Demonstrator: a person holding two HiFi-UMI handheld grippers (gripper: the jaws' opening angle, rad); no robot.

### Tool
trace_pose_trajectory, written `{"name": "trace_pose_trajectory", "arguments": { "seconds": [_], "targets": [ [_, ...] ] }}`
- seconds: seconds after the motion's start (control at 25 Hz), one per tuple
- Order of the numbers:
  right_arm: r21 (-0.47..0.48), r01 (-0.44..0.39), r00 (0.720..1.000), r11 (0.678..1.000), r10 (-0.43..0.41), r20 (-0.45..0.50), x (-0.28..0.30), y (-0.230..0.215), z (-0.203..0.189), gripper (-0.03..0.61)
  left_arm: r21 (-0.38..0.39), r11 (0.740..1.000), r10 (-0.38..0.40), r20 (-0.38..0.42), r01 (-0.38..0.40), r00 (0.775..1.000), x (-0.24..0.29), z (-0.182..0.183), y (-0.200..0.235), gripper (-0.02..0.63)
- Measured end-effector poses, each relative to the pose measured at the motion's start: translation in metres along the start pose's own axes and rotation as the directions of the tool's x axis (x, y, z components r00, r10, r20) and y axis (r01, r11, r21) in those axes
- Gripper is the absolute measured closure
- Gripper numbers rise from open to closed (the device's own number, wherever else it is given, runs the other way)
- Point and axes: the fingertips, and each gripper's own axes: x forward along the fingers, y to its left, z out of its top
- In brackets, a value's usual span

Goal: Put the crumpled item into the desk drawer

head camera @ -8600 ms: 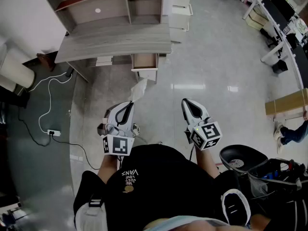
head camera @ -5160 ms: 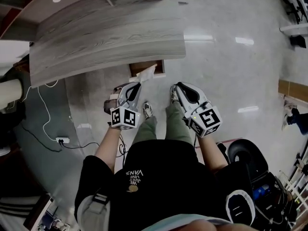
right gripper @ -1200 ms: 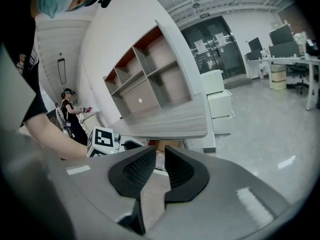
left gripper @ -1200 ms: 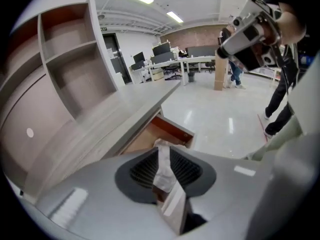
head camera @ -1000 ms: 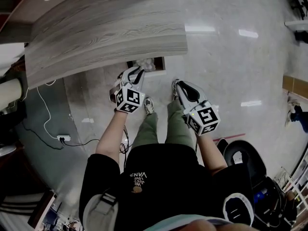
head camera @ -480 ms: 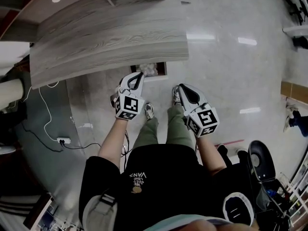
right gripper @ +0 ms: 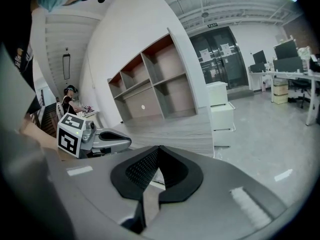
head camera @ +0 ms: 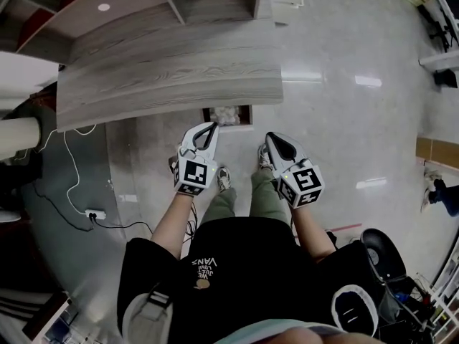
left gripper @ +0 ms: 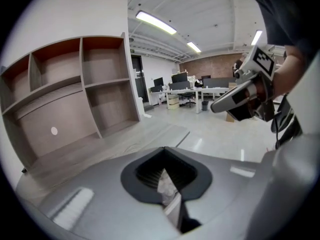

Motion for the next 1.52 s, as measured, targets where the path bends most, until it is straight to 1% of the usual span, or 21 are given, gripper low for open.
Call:
{"name": "trace_pose_trajectory", "arguments": {
  "seconds": [0.32,0.52,0.56,0.68,0.88,1.12,1.4,1.52],
  "targets": [
    [-0.056,-0.034,0.999,0.998,0.035,0.004,-0.002,0.015,0.018,0.577,-0.035,0.998,0.056,0.073,-0.054,0.996,-0.033,0.026,0.012,0.561],
    [-0.079,-0.056,0.998,0.995,0.056,0.005,-0.007,0.029,0.028,0.577,-0.012,0.996,0.086,0.078,-0.086,0.993,-0.059,0.040,0.017,0.560],
    [-0.081,-0.059,0.998,0.995,0.059,0.005,-0.007,0.032,0.031,0.577,-0.019,0.996,0.091,0.083,-0.089,0.992,-0.065,0.042,0.017,0.561],
    [-0.091,-0.078,0.997,0.993,0.079,0.007,-0.008,0.040,0.031,0.577,-0.071,0.993,0.105,0.119,-0.097,0.987,-0.081,0.049,0.016,0.560],
    [-0.115,-0.110,0.994,0.987,0.111,0.006,-0.008,0.050,0.036,0.577,-0.091,0.987,0.144,0.162,-0.131,0.976,-0.108,0.059,0.014,0.561],
    [-0.145,-0.132,0.991,0.981,0.135,0.013,-0.010,0.056,0.048,0.577,-0.142,0.975,0.197,0.180,-0.173,0.964,-0.129,0.065,0.017,0.561],
    [-0.150,-0.135,0.990,0.979,0.140,0.018,-0.015,0.054,0.052,0.577,-0.156,0.967,0.229,0.195,-0.200,0.954,-0.143,0.072,0.019,0.560],
    [-0.152,-0.132,0.990,0.980,0.137,0.024,-0.016,0.058,0.066,0.577,-0.162,0.965,0.237,0.201,-0.206,0.951,-0.147,0.075,0.019,0.560]
  ]
}}
